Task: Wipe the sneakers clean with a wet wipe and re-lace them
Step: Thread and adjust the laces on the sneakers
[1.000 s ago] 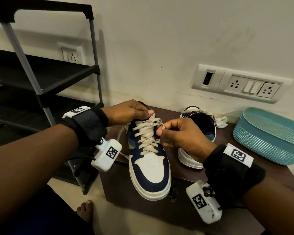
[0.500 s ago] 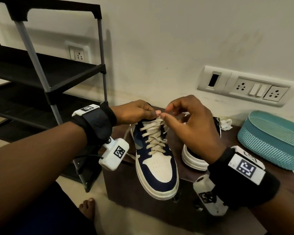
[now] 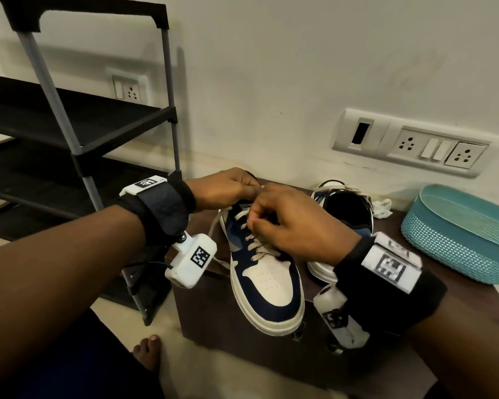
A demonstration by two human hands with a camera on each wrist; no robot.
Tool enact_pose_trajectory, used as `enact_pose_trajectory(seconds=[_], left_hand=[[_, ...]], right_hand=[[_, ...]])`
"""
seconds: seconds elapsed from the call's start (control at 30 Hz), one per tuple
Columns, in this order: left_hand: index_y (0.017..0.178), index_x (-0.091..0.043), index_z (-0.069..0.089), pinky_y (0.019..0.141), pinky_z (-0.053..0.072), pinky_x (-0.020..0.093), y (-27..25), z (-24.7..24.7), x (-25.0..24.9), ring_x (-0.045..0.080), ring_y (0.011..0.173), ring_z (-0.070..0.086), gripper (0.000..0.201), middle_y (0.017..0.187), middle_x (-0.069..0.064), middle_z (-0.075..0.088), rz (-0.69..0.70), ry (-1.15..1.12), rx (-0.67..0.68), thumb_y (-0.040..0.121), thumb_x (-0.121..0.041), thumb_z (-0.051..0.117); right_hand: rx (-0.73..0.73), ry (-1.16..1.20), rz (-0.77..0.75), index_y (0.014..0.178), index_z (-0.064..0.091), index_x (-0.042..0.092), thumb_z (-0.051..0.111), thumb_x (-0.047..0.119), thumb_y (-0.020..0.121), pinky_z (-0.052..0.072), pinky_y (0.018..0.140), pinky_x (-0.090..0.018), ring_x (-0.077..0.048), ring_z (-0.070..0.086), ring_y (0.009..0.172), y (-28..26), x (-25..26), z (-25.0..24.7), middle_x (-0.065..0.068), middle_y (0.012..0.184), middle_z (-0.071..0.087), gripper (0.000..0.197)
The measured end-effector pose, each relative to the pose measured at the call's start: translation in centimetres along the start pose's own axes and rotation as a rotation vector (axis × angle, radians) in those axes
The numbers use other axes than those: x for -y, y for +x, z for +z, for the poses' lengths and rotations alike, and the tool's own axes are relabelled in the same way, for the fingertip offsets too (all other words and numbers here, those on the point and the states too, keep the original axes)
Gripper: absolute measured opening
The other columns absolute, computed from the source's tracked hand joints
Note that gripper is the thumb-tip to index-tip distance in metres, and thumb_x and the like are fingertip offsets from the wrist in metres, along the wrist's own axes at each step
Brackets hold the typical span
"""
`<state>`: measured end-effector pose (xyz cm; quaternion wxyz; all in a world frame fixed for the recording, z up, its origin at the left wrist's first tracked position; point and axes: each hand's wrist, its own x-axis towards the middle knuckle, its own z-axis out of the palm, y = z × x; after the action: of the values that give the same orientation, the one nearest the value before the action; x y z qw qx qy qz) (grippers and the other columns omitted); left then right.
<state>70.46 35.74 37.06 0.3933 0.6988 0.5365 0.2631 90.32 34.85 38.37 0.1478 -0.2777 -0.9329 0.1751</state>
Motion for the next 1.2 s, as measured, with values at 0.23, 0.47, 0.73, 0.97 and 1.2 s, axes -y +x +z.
enact_pose_trajectory(seconds=[0.23,0.47,0.73,0.97,1.2], left_hand=[[0.08,0.0,0.063,0.07,0.045,0.032,-0.1,-0.1,-0.4,0.026,0.069,0.049,0.041,0.074,0.012,0.059,0.008,0.002,0.002,0.105,-0.029,0.049],[0.091,0.008,0.065,0.081,0.046,0.044,-0.1,0.1,-0.4,0.032,0.079,0.055,0.045,0.09,0.032,0.064,0.006,-0.008,0.023,0.1,-0.034,0.05],[0.086,0.006,0.062,0.067,0.044,0.032,0.0,0.1,-0.1,0.023,0.068,0.05,0.039,0.075,0.013,0.057,-0.016,0.006,-0.009,0.106,-0.026,0.05],[0.068,-0.01,0.054,0.064,0.042,0.025,0.0,0.1,-0.4,0.011,0.058,0.044,0.043,0.061,-0.004,0.05,0.015,-0.021,-0.048,0.106,-0.028,0.047],[0.077,0.003,0.054,0.064,0.036,0.03,-0.5,-0.1,-0.3,0.019,0.062,0.041,0.049,0.068,0.007,0.048,0.024,0.0,0.024,0.099,-0.04,0.054]], right_hand=[[-0.006,0.497,0.146,0.094,0.068,0.004,0.058,0.023,0.094,0.053,0.082,-0.053,-0.033,0.06,0.077,0.1,-0.6,-1.1,-0.025,0.087,0.065,0.021],[-0.025,0.108,0.077,0.087,0.07,0.025,0.078,0.049,0.083,0.056,0.071,-0.027,-0.007,0.065,0.078,-0.3,0.3,-0.7,0.007,0.083,0.069,0.026],[-0.034,-0.015,0.001,0.07,0.06,0.028,0.067,0.037,0.091,0.045,0.073,-0.036,-0.018,0.056,0.085,0.5,-0.4,1.0,0.012,0.078,0.058,0.024],[-0.073,0.551,0.172,0.076,0.069,0.004,0.07,0.019,0.093,0.05,0.077,-0.037,-0.015,0.06,0.072,0.3,-0.4,0.9,-0.013,0.081,0.067,0.023],[-0.303,0.444,0.123,0.093,0.081,0.021,0.071,0.03,0.094,0.06,0.087,-0.042,-0.011,0.074,0.085,-0.7,-0.8,-1.8,0.005,0.086,0.078,0.013]])
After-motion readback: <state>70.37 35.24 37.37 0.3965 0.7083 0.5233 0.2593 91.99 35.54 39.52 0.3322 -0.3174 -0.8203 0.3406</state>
